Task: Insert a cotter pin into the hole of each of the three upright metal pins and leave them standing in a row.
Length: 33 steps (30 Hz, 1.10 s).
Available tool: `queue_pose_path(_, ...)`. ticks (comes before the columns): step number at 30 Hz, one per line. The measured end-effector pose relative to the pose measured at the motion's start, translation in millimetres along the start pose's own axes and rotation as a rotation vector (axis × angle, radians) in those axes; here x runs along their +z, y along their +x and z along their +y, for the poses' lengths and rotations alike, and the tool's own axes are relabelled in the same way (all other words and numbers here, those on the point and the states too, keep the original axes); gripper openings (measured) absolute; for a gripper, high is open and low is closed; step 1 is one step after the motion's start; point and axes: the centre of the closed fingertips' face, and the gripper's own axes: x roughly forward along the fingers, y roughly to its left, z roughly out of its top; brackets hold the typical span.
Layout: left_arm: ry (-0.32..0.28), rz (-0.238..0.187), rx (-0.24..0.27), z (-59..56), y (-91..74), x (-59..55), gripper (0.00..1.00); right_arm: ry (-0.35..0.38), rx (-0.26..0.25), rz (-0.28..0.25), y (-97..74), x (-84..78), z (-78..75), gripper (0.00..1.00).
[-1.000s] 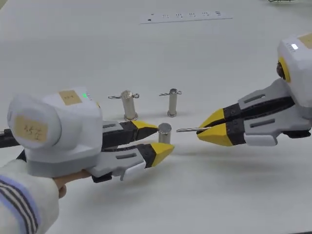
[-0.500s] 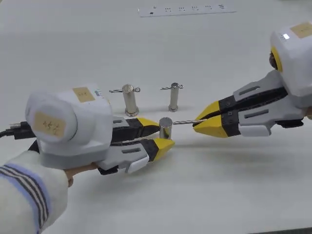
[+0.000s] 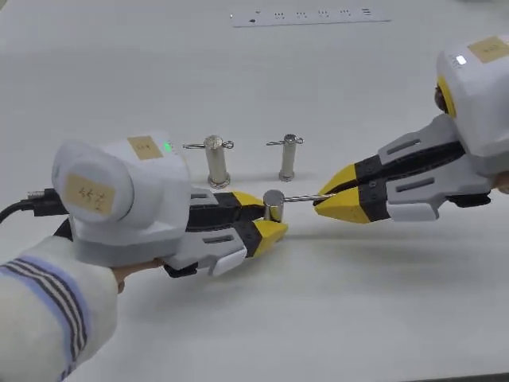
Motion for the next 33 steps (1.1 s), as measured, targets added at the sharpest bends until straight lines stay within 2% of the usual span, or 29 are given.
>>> queue_pose_path(10,0.018,0.004,-0.001,1.3,-0.2,-0.3,0.12,-0.046,0.009,0.031,3.0,-0.1,0.4,0.04)
queue_pose_path(21,0.041,0.011,-0.006,1.4,-0.2,-0.9,0.11,-0.002,0.011,0.039,2.1,0.2,0.6,0.04)
queue_pose_path(33,0.067,0.018,-0.017,1.2,-0.3,-1.8,0.11,-0.028,0.007,0.053,1.5,1.7,2.1,0.04)
